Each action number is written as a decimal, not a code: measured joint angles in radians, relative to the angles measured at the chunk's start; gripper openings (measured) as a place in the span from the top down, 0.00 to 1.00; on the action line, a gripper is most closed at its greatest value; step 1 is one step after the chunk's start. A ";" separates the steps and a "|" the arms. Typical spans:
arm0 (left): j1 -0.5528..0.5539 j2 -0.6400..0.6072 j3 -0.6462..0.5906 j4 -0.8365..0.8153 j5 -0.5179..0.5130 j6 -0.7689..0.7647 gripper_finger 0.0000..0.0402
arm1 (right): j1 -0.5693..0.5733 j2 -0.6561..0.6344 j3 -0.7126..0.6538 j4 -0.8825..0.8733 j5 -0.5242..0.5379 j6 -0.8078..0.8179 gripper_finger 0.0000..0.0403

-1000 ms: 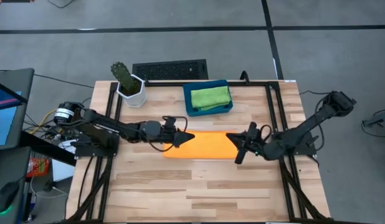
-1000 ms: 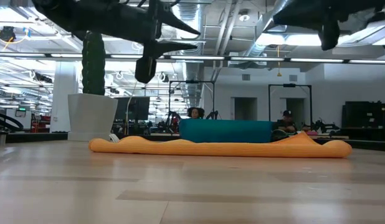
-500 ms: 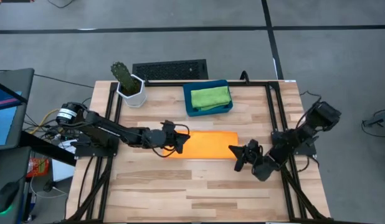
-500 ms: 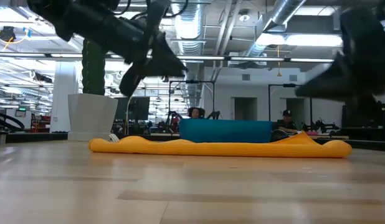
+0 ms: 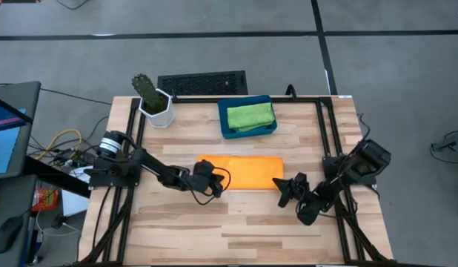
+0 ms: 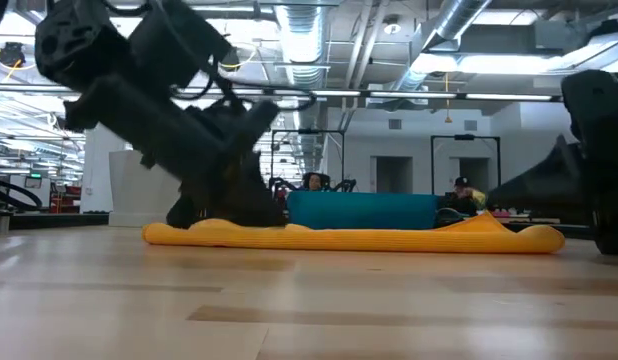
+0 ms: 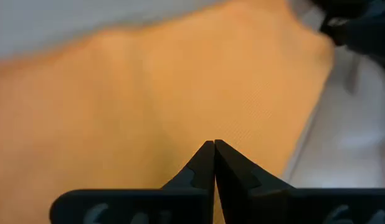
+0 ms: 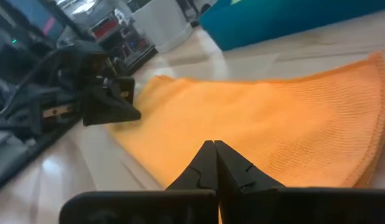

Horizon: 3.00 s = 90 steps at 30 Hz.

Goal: Fold microfiber towels
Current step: Fold the orange microfiber cloth

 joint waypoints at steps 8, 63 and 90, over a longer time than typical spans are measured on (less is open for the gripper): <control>-0.027 0.053 0.005 0.002 -0.028 -0.027 1.00 | -0.013 0.022 0.030 -0.013 -0.157 -0.218 0.97; -0.032 -0.171 0.000 -0.035 0.088 0.061 1.00 | -0.295 -0.075 0.192 -1.068 -0.216 0.284 0.92; -0.005 -0.200 0.000 -0.011 0.065 0.034 1.00 | -0.321 -0.529 0.238 -1.237 -0.964 0.149 0.44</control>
